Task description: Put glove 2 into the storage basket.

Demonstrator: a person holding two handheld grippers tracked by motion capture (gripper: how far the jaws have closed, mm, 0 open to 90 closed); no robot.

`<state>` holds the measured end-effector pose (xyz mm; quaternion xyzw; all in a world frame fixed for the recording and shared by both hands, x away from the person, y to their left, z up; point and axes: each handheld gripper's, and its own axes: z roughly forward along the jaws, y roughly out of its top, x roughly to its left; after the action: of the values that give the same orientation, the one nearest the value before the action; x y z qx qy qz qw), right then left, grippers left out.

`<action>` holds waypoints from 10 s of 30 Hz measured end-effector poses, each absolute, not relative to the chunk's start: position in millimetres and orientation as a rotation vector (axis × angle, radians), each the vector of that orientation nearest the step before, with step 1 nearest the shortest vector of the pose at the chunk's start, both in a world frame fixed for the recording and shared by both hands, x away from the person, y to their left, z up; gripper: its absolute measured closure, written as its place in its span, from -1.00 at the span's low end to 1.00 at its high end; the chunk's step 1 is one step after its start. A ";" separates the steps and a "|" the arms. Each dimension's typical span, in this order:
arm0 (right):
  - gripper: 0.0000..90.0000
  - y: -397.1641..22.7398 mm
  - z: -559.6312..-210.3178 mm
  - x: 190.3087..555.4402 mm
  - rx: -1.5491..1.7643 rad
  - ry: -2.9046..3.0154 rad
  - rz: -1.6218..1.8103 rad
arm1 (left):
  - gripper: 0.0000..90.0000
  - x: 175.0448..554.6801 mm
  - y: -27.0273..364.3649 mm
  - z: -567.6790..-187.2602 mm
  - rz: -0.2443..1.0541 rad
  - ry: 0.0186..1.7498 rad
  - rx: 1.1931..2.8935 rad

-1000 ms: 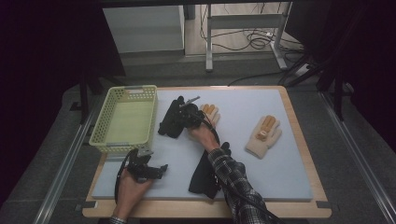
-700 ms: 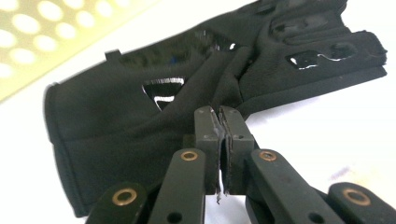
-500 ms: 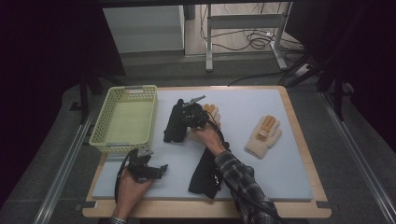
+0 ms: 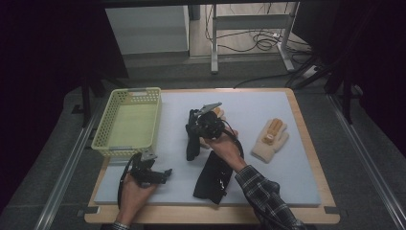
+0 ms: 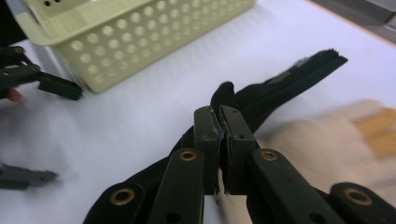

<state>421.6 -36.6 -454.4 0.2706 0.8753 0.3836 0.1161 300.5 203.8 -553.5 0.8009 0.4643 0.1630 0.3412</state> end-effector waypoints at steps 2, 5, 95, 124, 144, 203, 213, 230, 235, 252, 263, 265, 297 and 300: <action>0.88 -25.9 -459.5 421.5 0.776 2.579 1.128 | -0.93 300.4 203.8 -553.5 0.424 1.208 2.084; 0.87 -13.9 -463.9 421.2 0.757 2.595 1.148 | -0.93 300.4 203.8 -553.5 0.423 1.208 2.083; 0.94 -49.0 -451.9 383.2 0.798 2.560 1.222 | -0.93 300.5 203.6 -553.5 0.425 1.210 2.080; 0.87 -132.0 -479.5 295.0 1.111 2.502 1.165 | -0.93 300.5 203.7 -553.5 0.423 1.209 2.084; -0.01 -115.8 -500.5 324.5 0.751 2.572 1.077 | -0.93 300.5 203.8 -553.4 0.423 1.210 2.084; 0.55 -89.7 -505.0 276.8 0.639 2.684 1.125 | -0.93 300.5 203.7 -553.4 0.424 1.210 2.084; 0.28 -90.7 -504.5 284.0 0.710 2.686 1.208 | -0.93 300.3 203.6 -553.5 0.423 1.212 2.082; 0.88 -181.8 -524.0 312.3 1.058 2.521 1.101 | -0.93 300.4 203.6 -553.4 0.425 1.210 2.084; 0.90 -177.7 -529.3 305.1 1.035 2.553 1.137 | -0.93 300.4 203.6 -553.4 0.424 1.210 2.085; 0.90 -132.3 -536.7 311.1 0.974 2.585 1.226 | -0.86 297.8 225.2 -548.4 0.411 1.209 2.091; 0.64 -123.2 -533.7 319.4 0.925 2.575 1.196 | -0.90 292.9 224.4 -533.4 0.356 1.128 2.081; 0.53 -133.9 -530.8 320.5 0.933 2.548 1.177 | -0.94 292.3 220.7 -527.7 0.344 1.105 2.081; -0.41 -210.9 -533.1 329.9 0.986 2.434 1.060 | -1.00 328.6 91.1 -530.6 0.279 0.980 2.283; -0.41 -212.0 -533.0 330.4 0.993 2.436 1.070 | -1.00 324.0 85.4 -534.7 0.226 0.963 2.321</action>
<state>330.4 -212.0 -533.0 0.3456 0.8481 0.3725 0.1502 324.0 85.4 -534.7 0.8763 0.3636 0.0854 0.3043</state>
